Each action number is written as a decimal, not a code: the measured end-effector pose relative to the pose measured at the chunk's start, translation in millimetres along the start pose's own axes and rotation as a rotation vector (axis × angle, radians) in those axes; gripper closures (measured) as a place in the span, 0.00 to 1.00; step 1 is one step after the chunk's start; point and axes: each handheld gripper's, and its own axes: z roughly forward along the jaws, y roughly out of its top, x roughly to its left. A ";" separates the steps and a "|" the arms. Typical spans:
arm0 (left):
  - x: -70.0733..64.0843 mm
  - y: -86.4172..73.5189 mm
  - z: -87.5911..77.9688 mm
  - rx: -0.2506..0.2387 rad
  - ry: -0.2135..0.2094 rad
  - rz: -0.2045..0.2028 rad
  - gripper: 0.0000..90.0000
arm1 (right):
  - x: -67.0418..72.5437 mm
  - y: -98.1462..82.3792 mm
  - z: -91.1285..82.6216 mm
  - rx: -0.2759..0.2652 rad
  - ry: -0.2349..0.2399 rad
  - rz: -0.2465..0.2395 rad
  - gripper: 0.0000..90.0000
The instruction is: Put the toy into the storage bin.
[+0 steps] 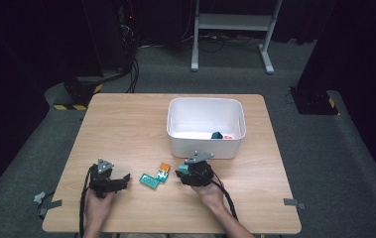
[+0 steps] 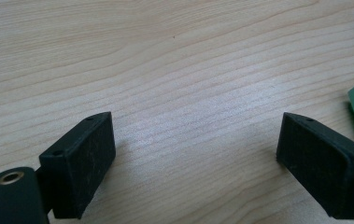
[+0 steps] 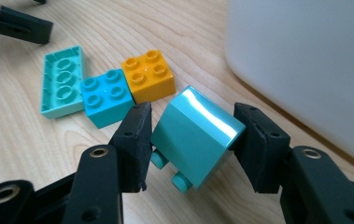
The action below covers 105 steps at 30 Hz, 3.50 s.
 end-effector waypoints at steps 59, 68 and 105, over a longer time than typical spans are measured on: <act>0.0 0.0 0.0 0.000 0.000 0.000 0.13 | -56.7 74.6 -118.6 -0.174 0.029 0.041 0.55; 0.0 0.0 0.0 0.000 0.000 0.000 0.13 | -76.3 84.6 -117.7 -0.163 0.000 0.086 0.55; 0.0 0.0 0.0 0.000 0.000 0.000 0.13 | -113.8 97.7 -85.3 -0.051 -0.158 0.152 0.54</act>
